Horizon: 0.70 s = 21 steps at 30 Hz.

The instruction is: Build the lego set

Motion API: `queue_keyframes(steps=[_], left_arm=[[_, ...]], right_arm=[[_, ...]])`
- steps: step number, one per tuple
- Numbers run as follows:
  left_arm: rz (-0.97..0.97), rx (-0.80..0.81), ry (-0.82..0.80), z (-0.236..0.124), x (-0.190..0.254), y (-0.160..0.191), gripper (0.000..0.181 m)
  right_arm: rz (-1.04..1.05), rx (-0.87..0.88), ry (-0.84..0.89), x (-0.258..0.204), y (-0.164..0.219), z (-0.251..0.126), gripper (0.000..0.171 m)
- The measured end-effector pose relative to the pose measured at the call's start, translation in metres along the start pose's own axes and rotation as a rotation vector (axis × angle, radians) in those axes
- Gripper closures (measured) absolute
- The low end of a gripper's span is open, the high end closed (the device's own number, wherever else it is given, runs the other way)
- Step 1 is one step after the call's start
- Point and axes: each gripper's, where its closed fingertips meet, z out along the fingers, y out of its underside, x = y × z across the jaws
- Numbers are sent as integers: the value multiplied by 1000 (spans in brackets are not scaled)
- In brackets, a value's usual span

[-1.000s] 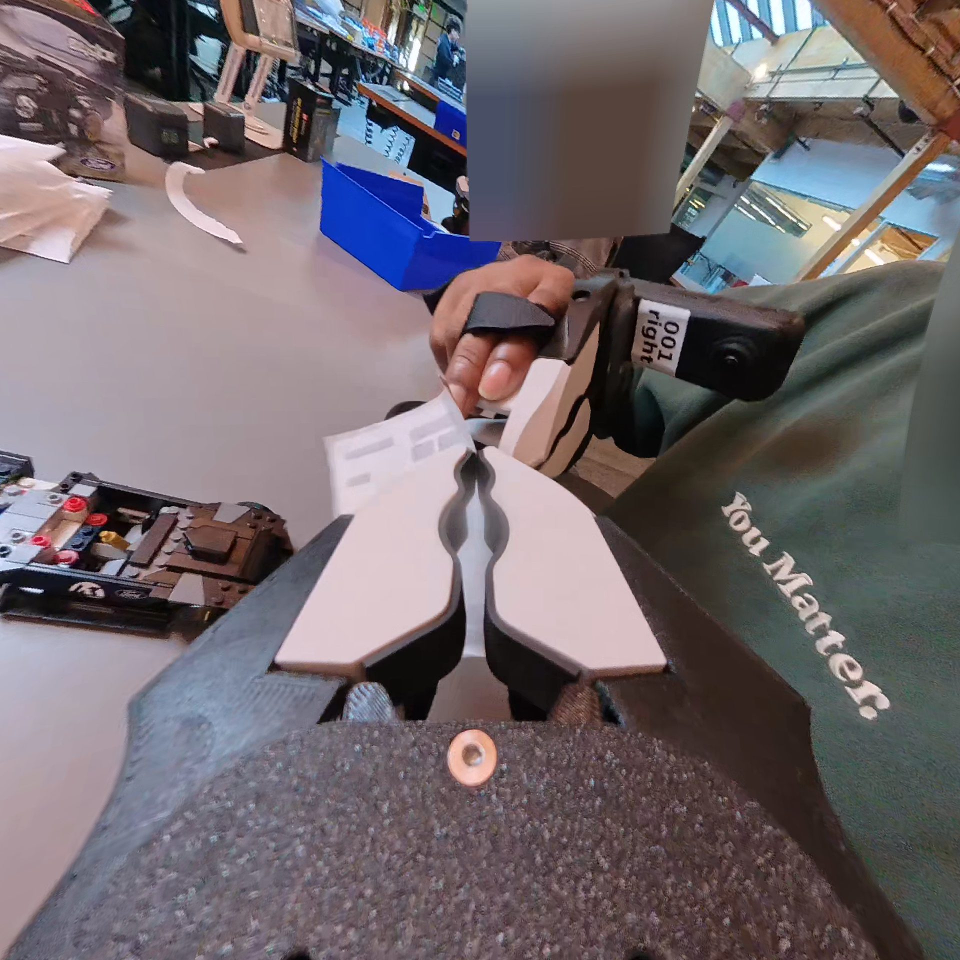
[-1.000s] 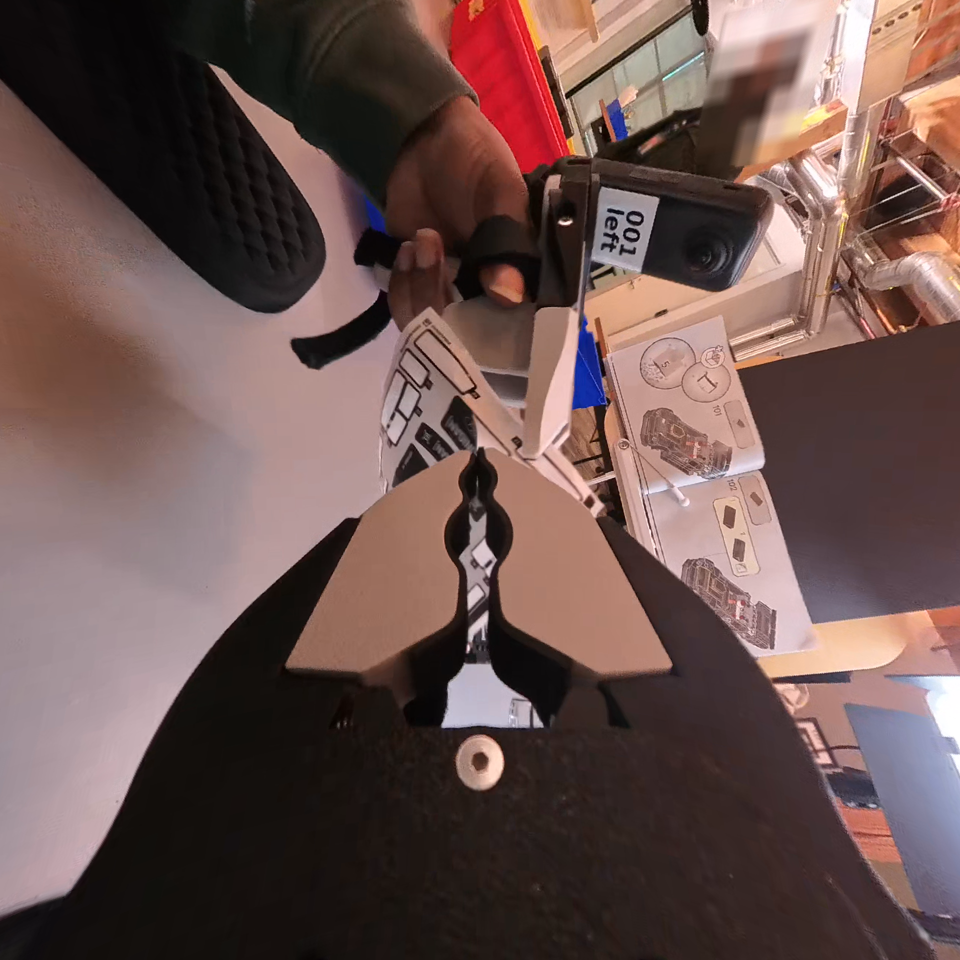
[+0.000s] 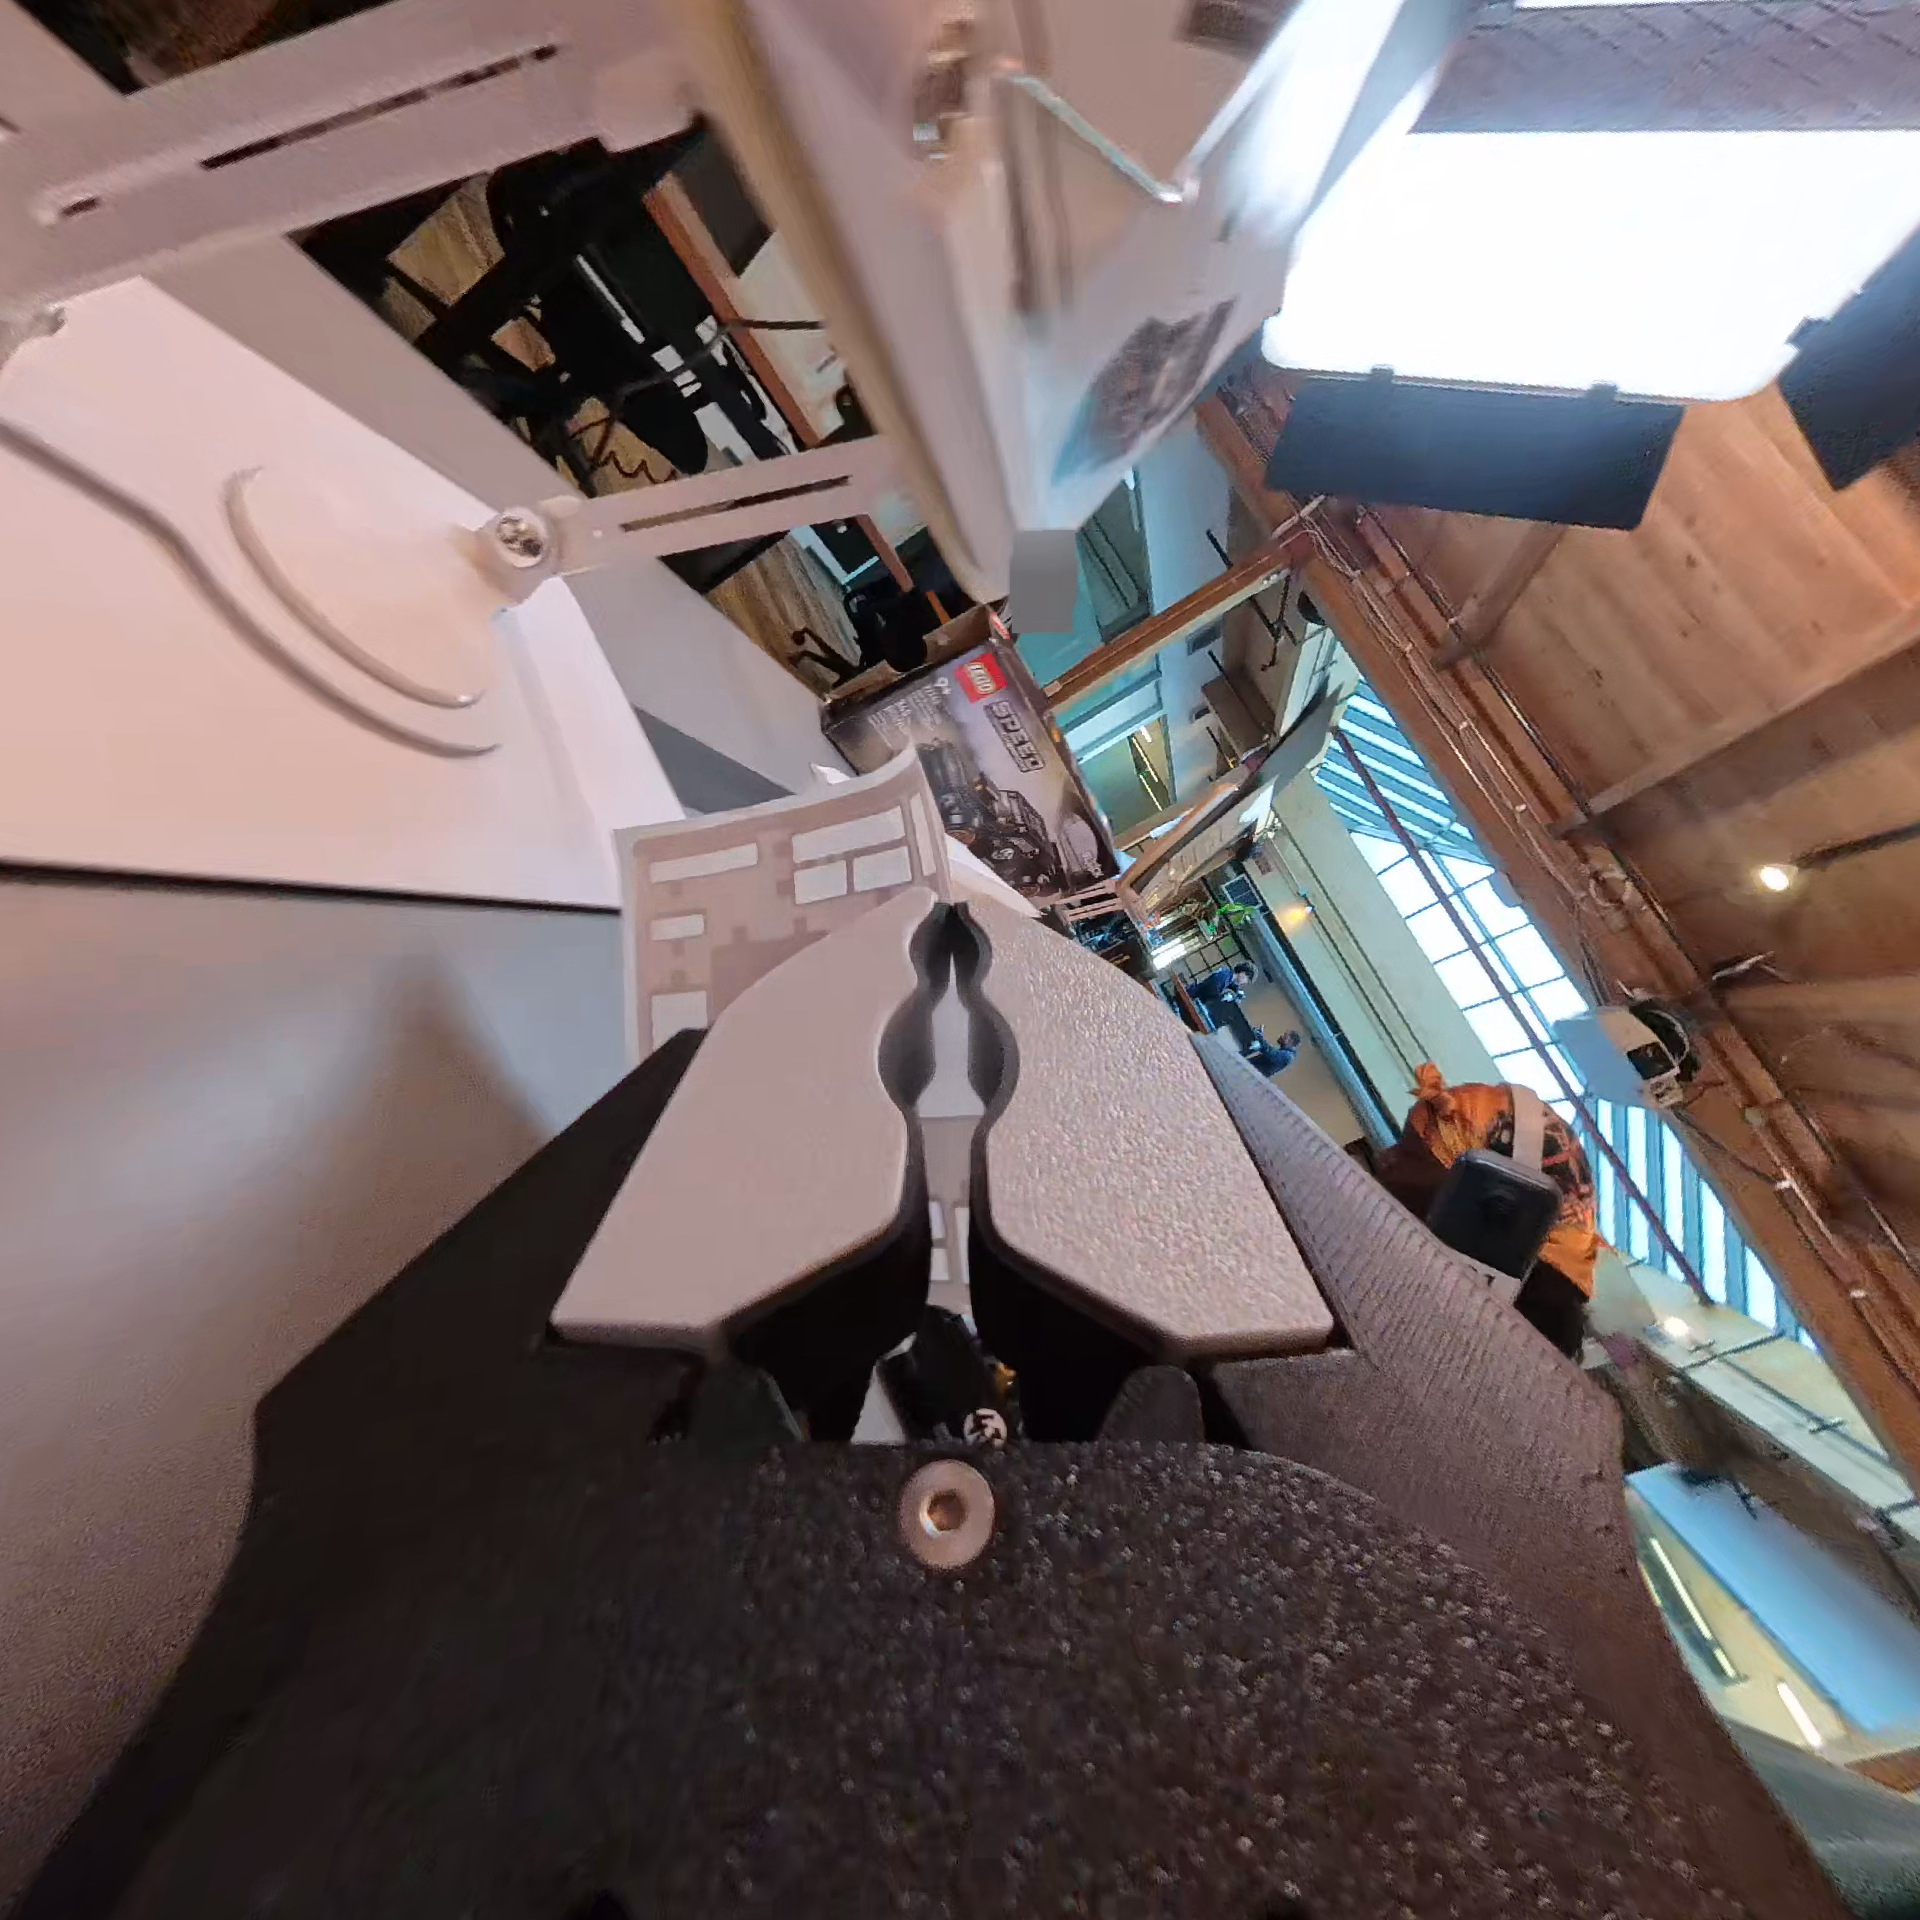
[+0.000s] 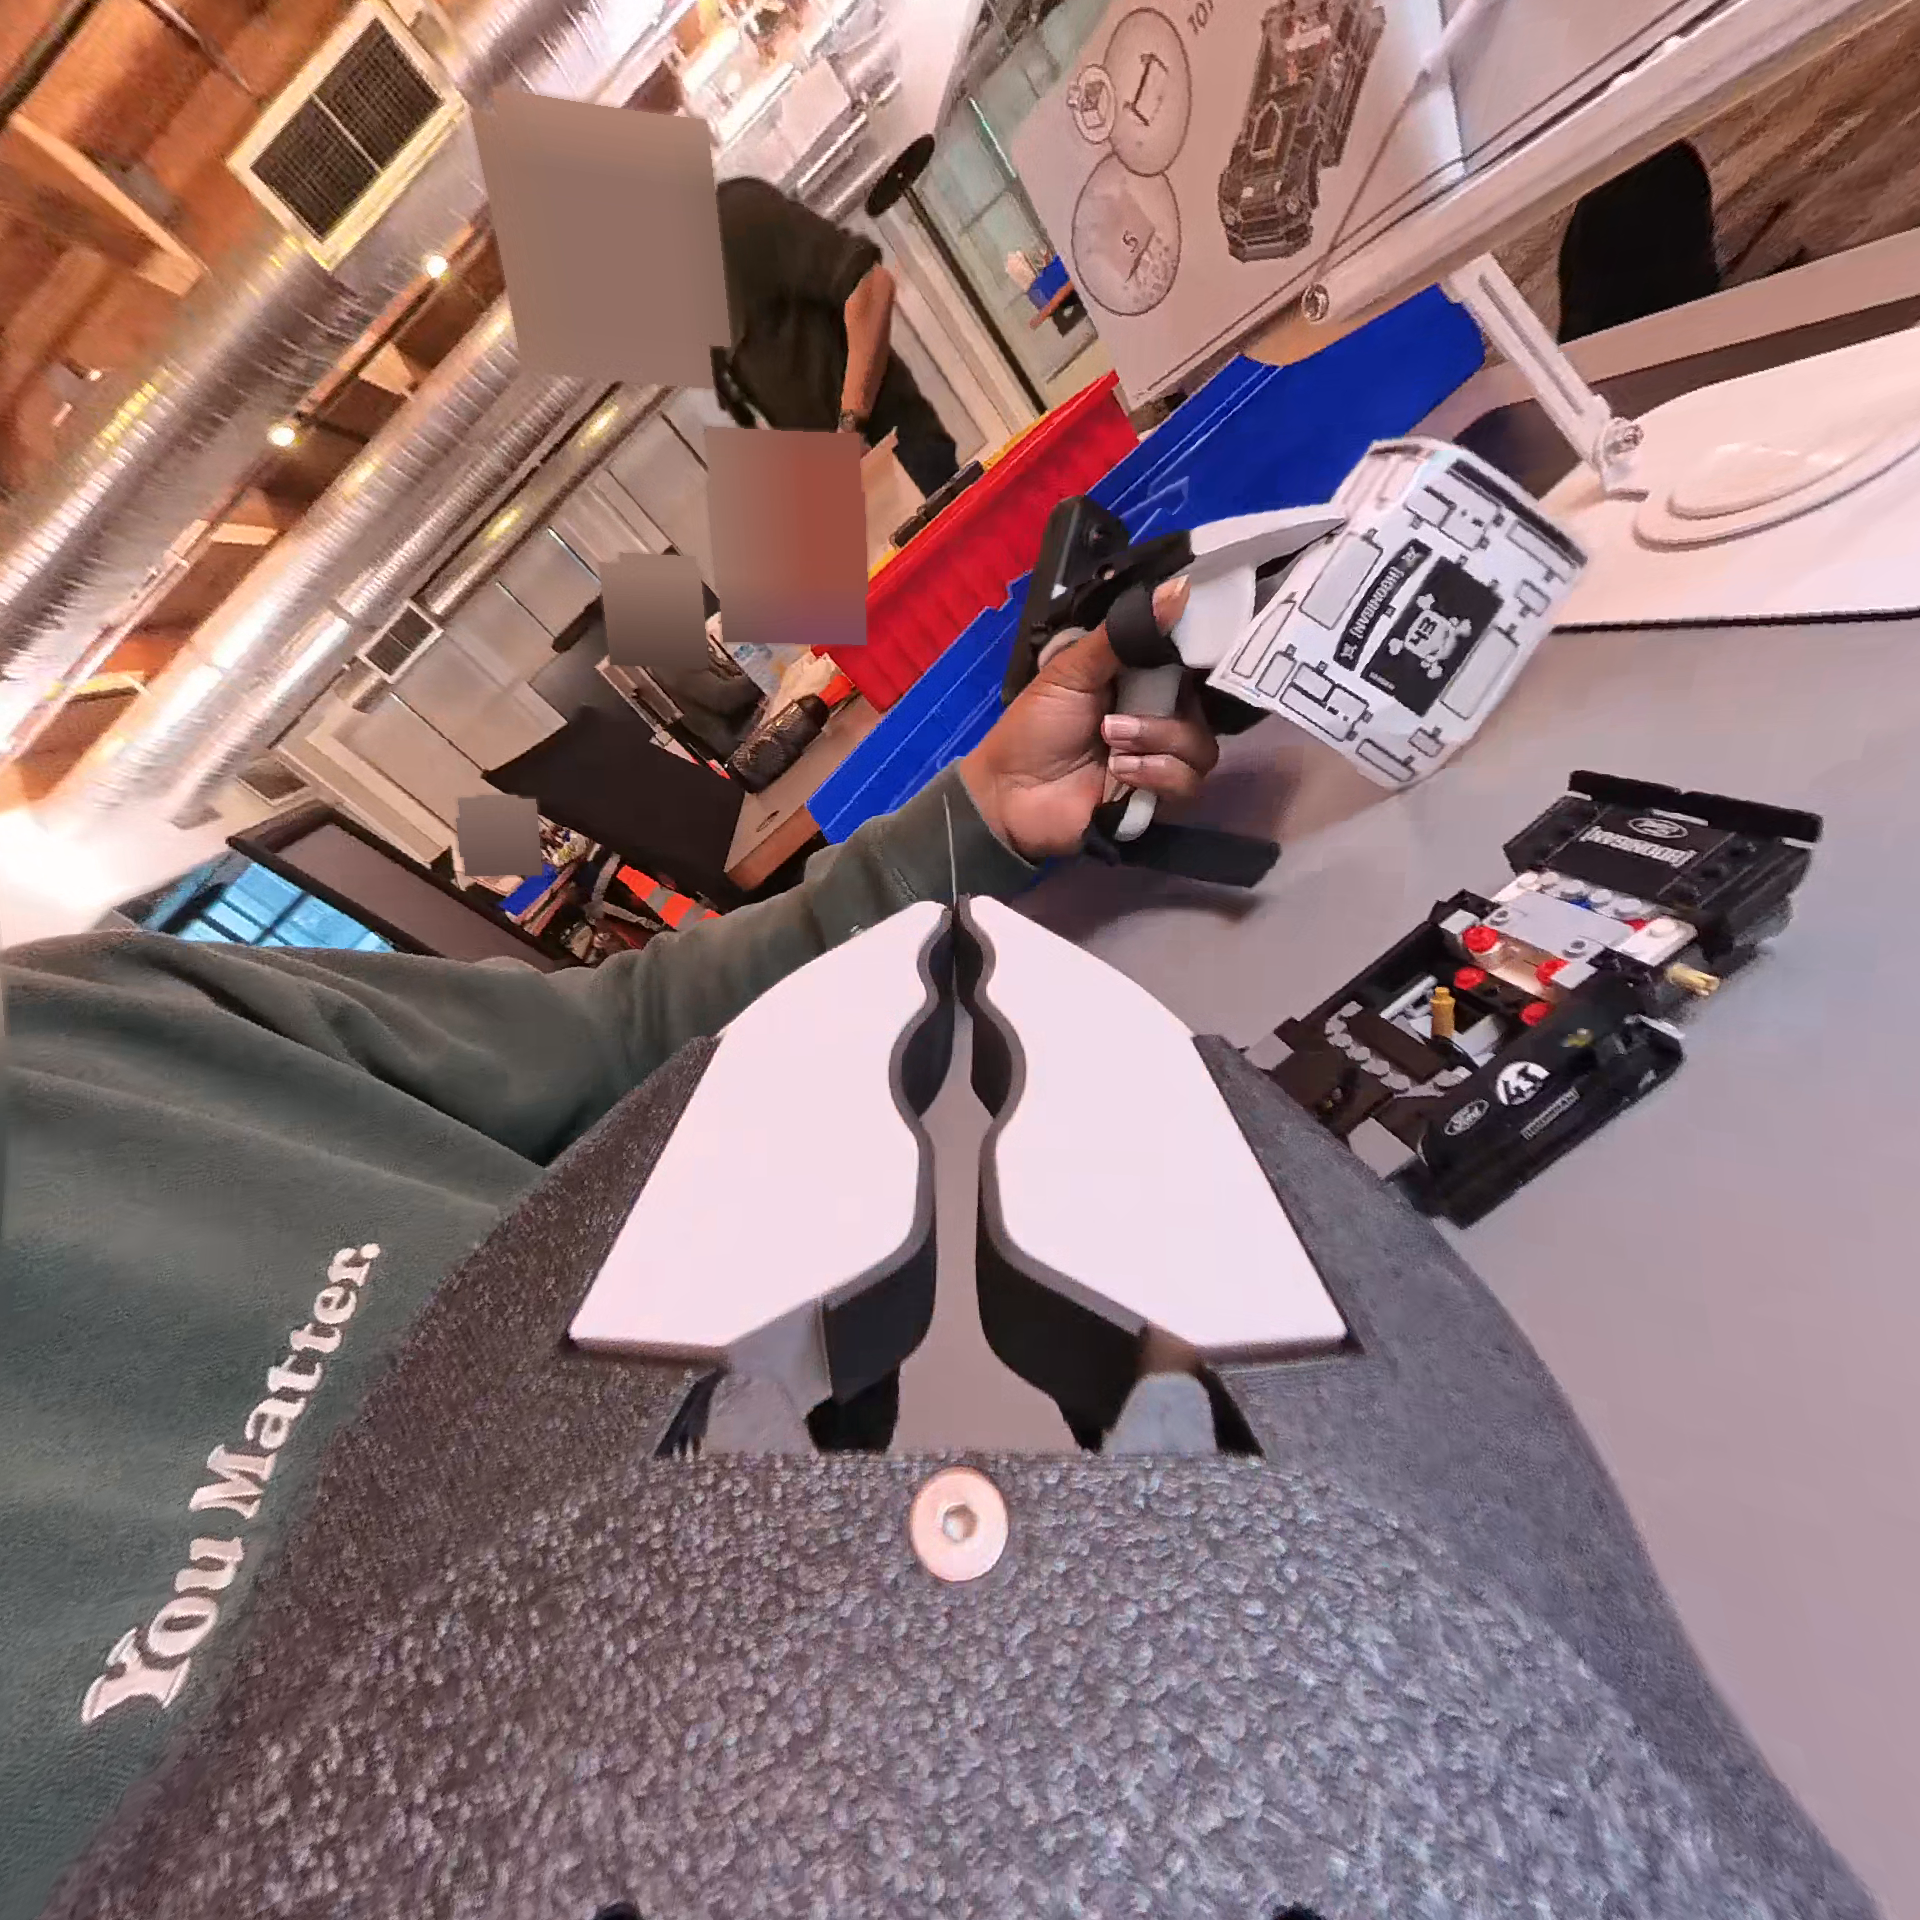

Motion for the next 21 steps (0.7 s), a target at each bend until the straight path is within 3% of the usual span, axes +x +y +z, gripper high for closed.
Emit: queue_keyframes(steps=[4, 10, 13, 17, 21], left_arm=[[-3, 0, -100, 0, -33, -4, 179], [198, -48, -268, 4, -53, -16, 181], [199, -27, -184, 18, -42, -26, 181], [20, 165, -11, 31, -34, -54, 181], [-2, 195, -153, 34, -71, -55, 180]], right_arm=[[19, 13, -6, 8, 1, -2, 171], [28, 15, 3, 20, 2, 0, 171], [37, 19, -4, 22, 0, 2, 171], [18, 23, 7, 22, -3, 1, 171], [0, 24, 27, 22, -3, -2, 171]])
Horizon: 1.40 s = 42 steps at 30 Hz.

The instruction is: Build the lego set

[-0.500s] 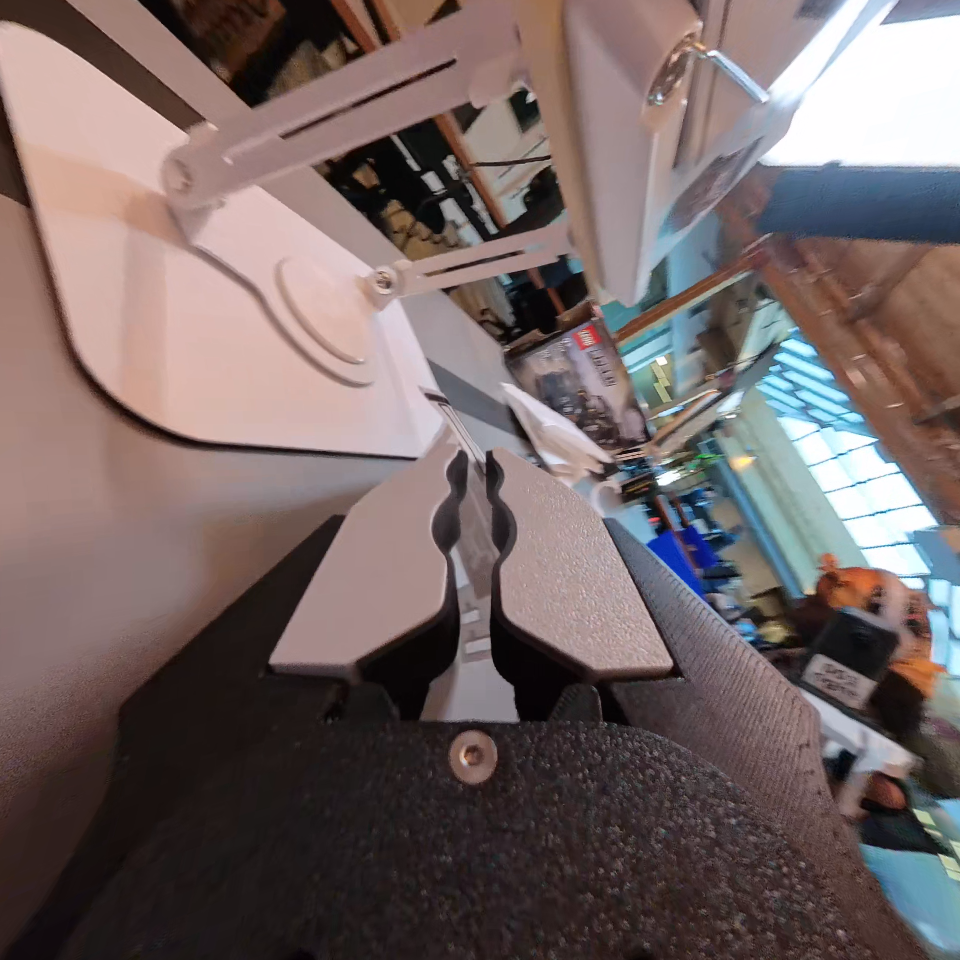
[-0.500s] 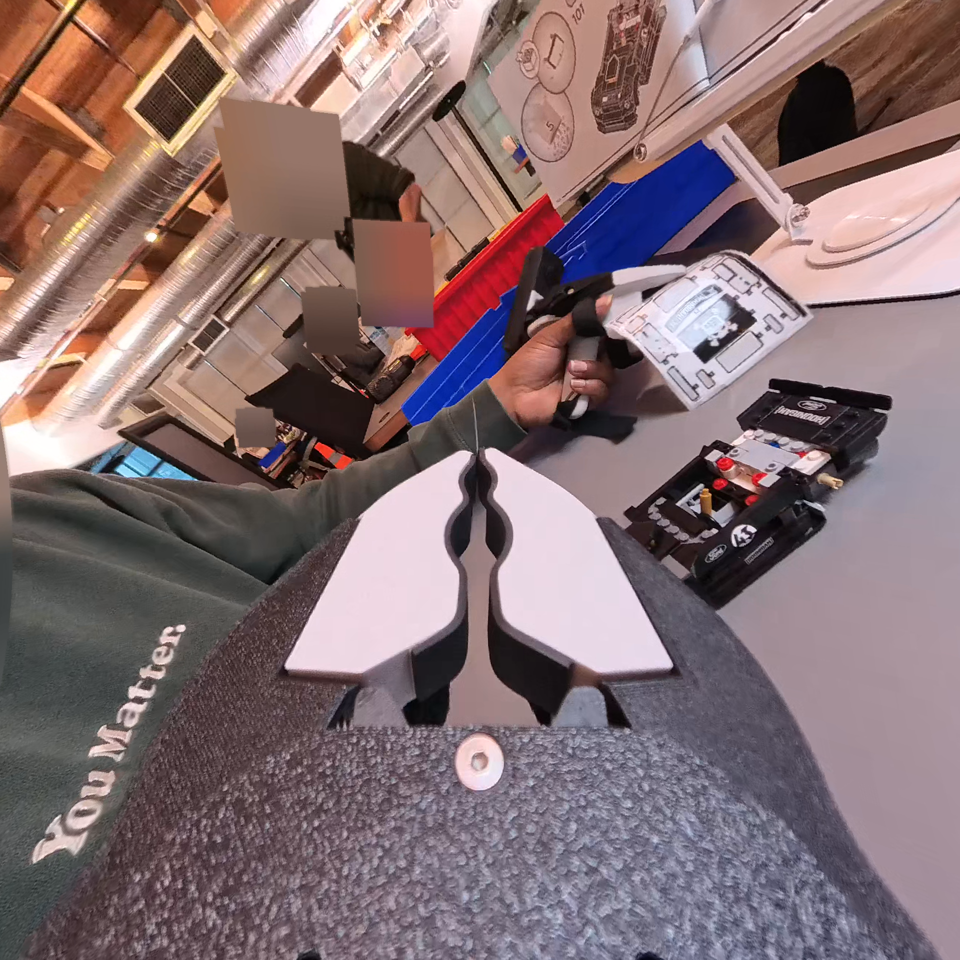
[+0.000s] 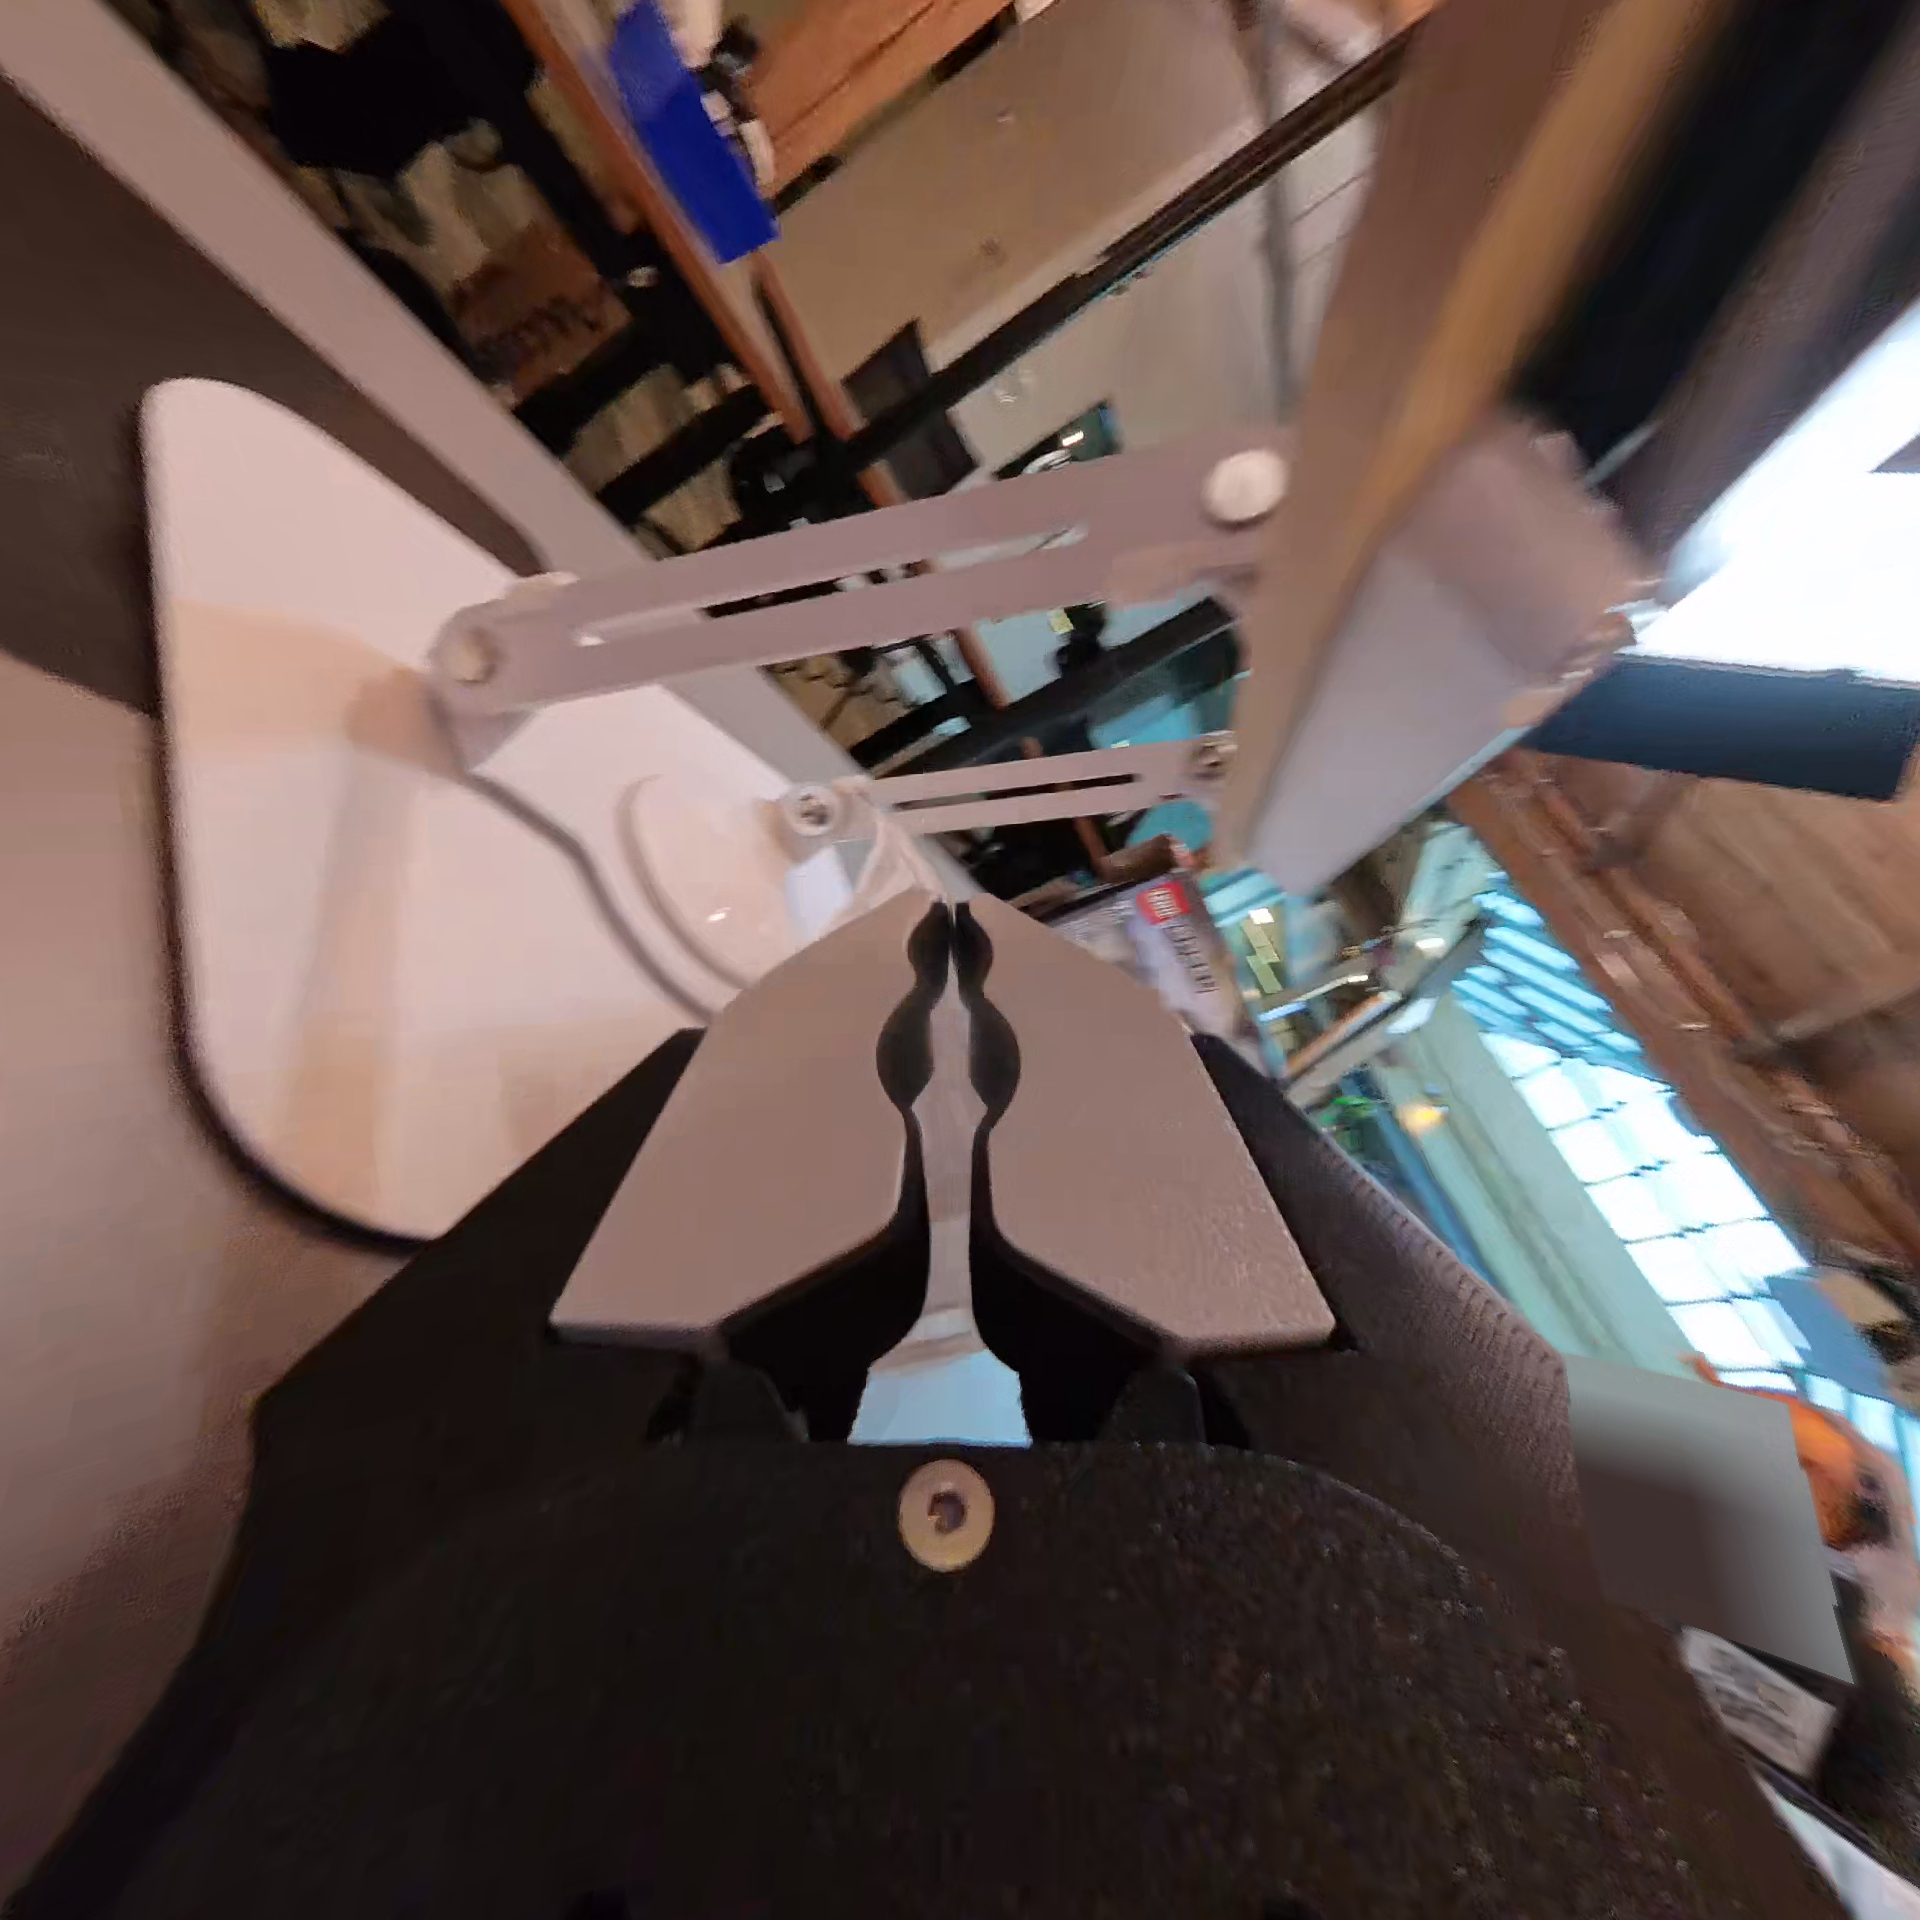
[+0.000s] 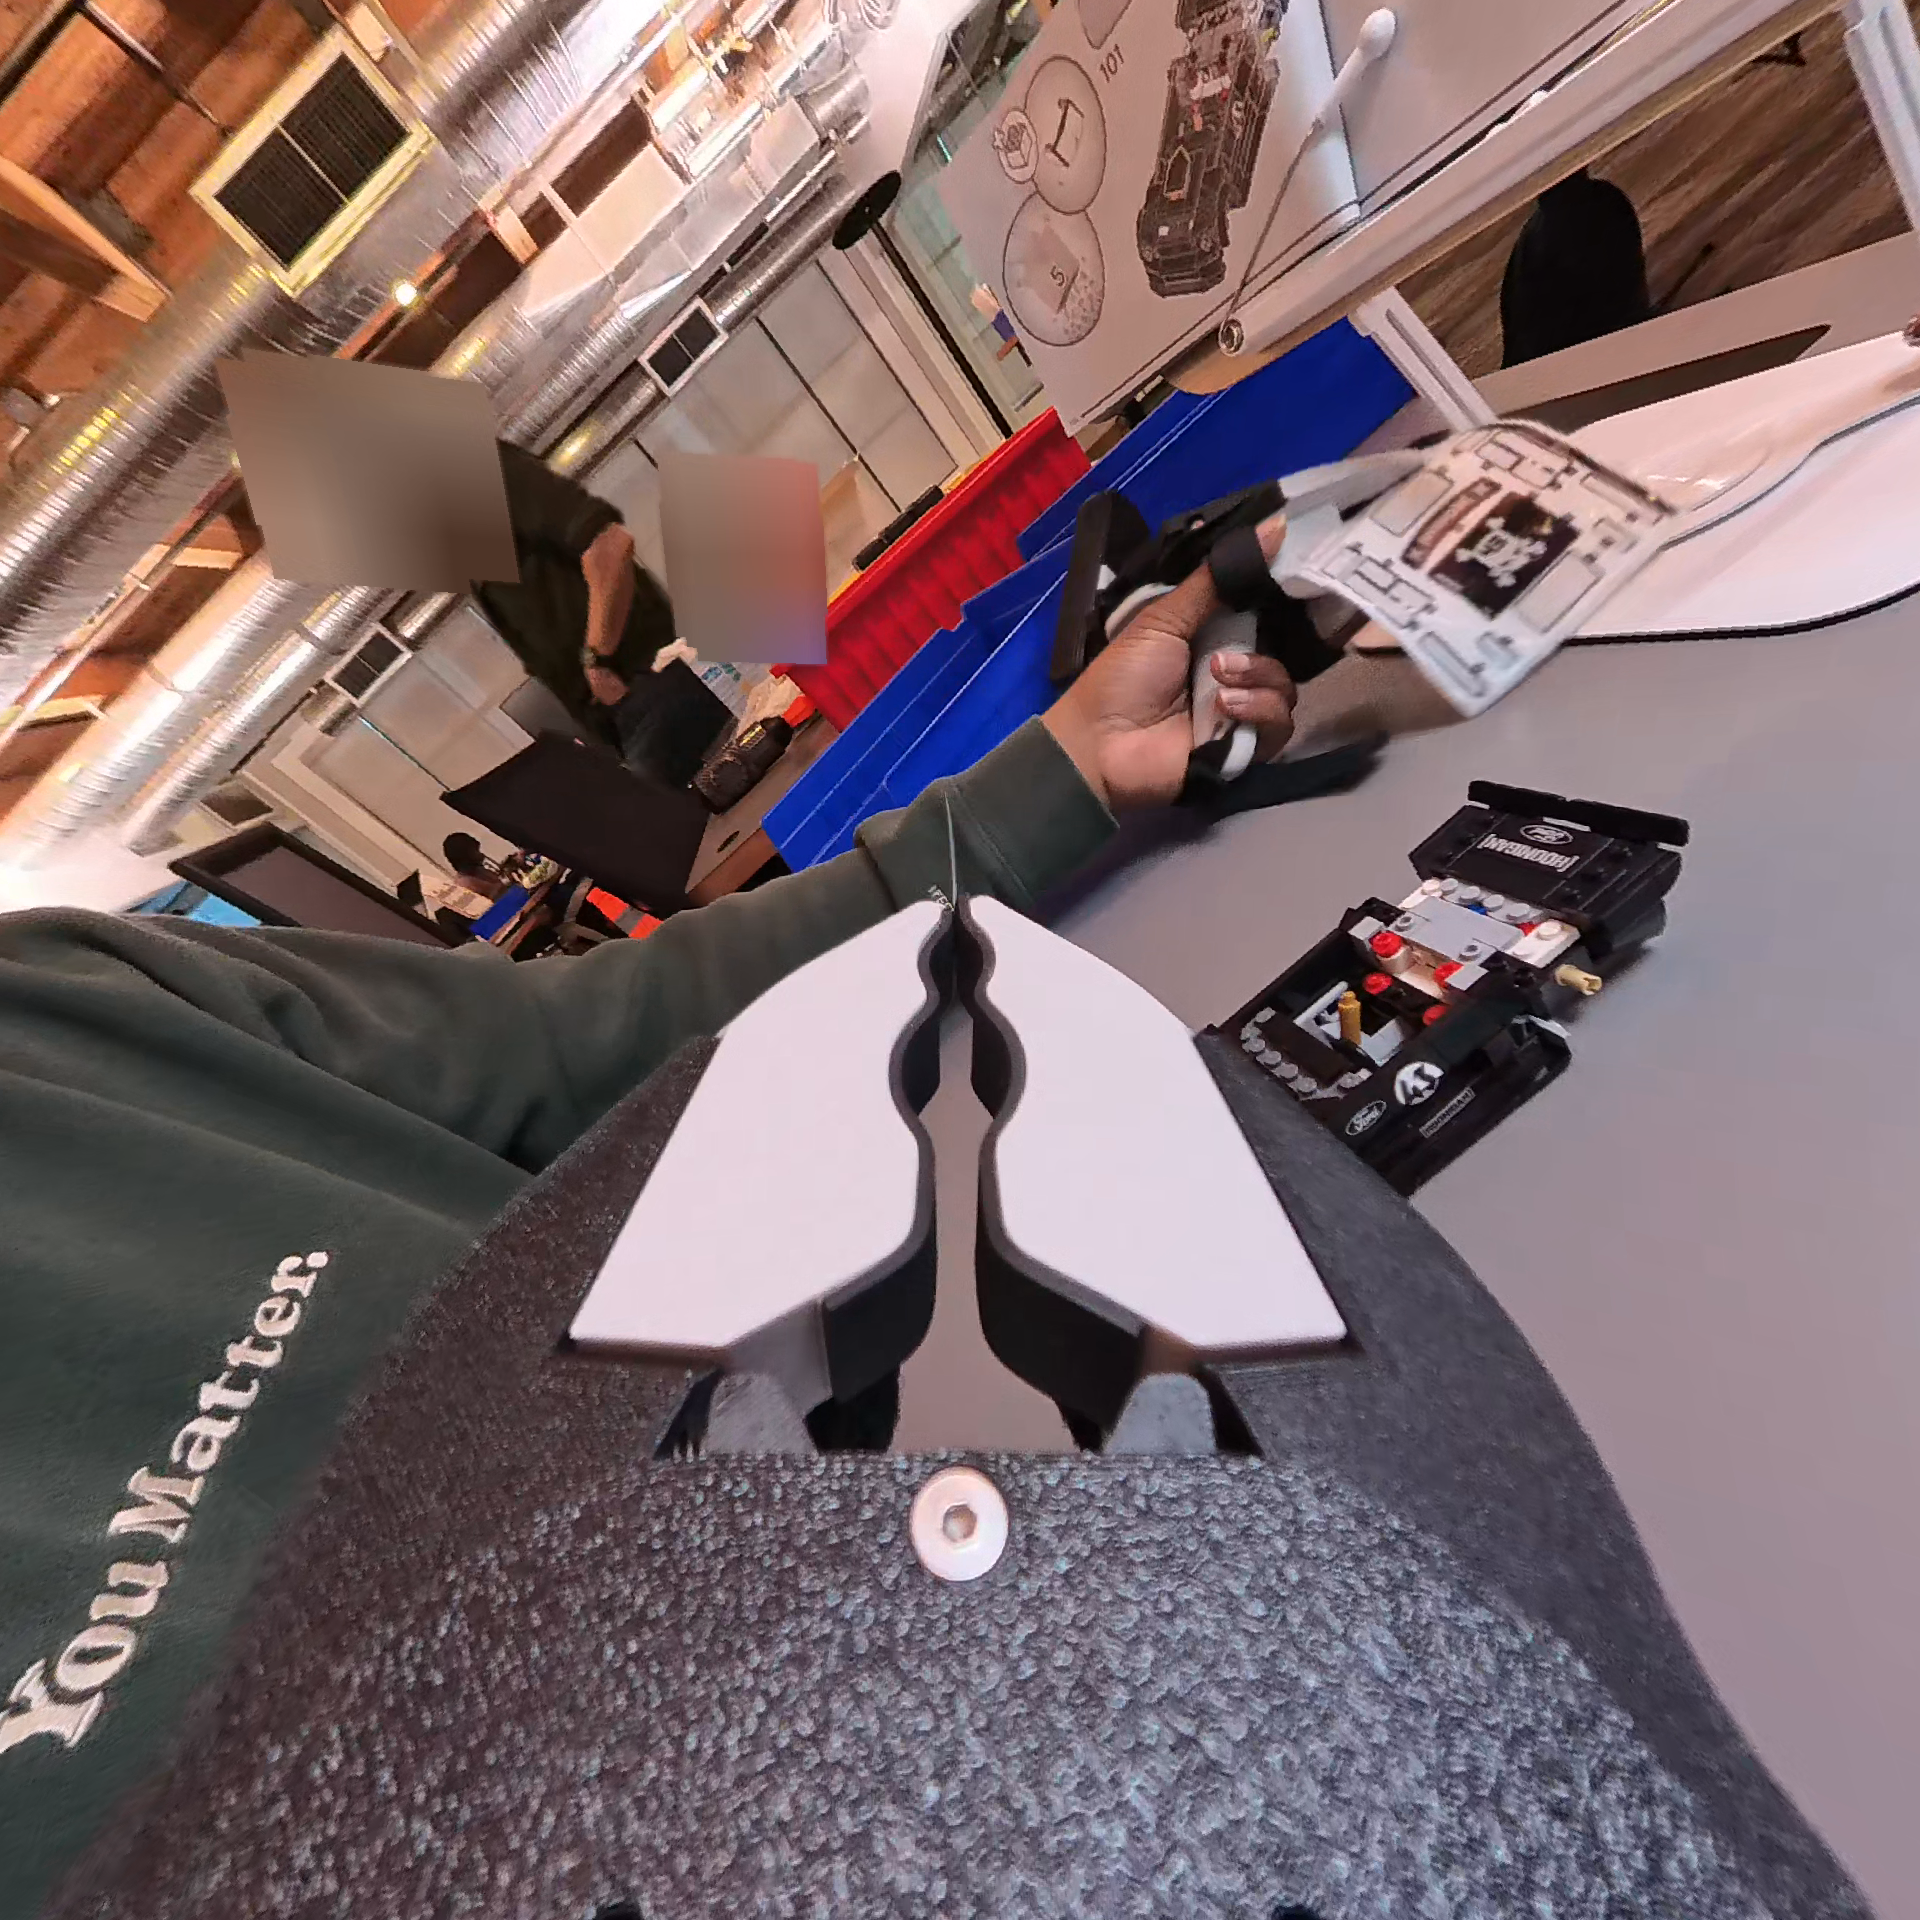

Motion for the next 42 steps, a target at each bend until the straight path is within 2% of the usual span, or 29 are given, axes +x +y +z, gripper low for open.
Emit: queue_keyframes(steps=[2, 5, 8, 11, 14, 21, 25, 31, 37, 42], left_arm=[[69, -31, -85, -2, -10, 1, 171], [200, -75, -223, -11, -17, -3, 147], [460, -119, -413, -24, -21, -7, 127], [660, -115, -480, -34, -7, 1, 125], [739, -119, -350, -40, 27, 31, 142], [809, -377, 83, -74, 113, 130, 160], [778, -446, 297, -101, 153, 165, 167], [636, -497, 454, -120, 178, 196, 167], [460, -505, 517, -124, 189, 202, 167], [405, -508, 533, -124, 193, 207, 170]], right_arm=[[-17, -7, 15, 1, 2, -2, 171], [-48, -27, 47, 6, 7, -3, 171], [-59, -41, 65, 12, 11, 0, 171], [-79, -54, 81, 15, 13, 4, 171], [-97, -62, 91, 16, 13, 5, 171], [-150, -82, 117, 18, 15, 4, 171], [-140, -71, 79, 12, 14, 10, 171], [-18, -53, -50, 0, 12, 22, 171], [135, -6, -156, -6, 10, 29, 171], [190, 0, -186, -5, 15, 35, 171]])
